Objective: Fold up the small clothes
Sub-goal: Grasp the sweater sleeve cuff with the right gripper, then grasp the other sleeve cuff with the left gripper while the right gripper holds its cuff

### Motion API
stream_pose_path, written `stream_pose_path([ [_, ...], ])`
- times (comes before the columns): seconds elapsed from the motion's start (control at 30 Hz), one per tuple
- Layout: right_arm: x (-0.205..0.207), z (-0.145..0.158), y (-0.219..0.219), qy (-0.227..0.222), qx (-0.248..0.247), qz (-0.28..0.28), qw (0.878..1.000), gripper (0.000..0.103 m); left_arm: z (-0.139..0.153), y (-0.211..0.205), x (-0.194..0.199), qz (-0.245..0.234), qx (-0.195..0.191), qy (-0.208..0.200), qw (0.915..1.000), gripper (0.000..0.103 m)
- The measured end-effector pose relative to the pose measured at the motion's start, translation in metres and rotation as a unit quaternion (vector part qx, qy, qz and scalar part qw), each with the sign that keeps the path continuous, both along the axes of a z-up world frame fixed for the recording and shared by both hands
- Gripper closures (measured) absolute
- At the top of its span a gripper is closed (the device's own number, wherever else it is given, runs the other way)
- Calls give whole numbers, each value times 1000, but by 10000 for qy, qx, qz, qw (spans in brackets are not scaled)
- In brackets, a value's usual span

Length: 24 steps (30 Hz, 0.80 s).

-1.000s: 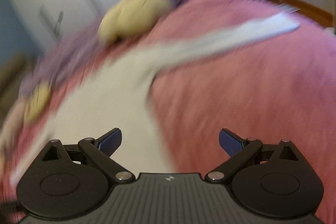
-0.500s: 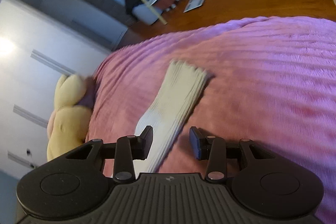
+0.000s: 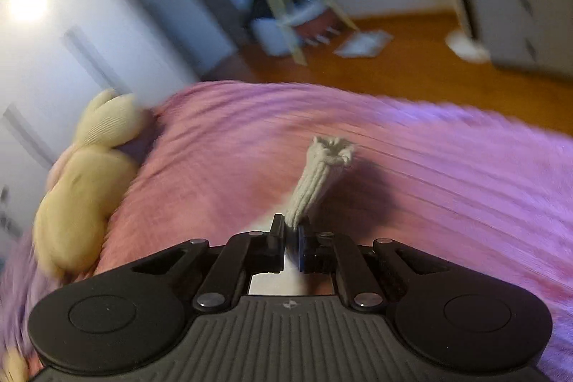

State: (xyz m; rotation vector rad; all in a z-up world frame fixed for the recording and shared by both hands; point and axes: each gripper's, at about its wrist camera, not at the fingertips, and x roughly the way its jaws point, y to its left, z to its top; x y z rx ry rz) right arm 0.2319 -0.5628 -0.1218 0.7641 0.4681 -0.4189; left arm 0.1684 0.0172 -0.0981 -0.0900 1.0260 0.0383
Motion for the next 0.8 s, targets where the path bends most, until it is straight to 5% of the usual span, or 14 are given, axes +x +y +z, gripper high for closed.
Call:
stream_pose_path([
  [0.1,12,40,56,-397,-618,813,9940,97,8,6,0,90,-91,-96,9999,0],
  [0.23,15,84,165,-1101,-1184,2334,9588,95,30,17,4,240,-423,-438,9979,0],
  [0.33,9,85,232,-1265,-931,3351,9290,54,52,20,14,184,-636,-674,9955,0],
  [0.37,4,81,244,-1302,-948,3406,9263,47,58,19,18,128,-713,-745,9946,0],
  [0.57,-19,29,254,-415,-1218,2913,9479,53,73,-19,66,-535,-1465,-883,9838,0],
  [0.8,-63,-9,221,407,-1870,2323,9536,58,29,-87,137,-857,-1763,-470,9795,5],
])
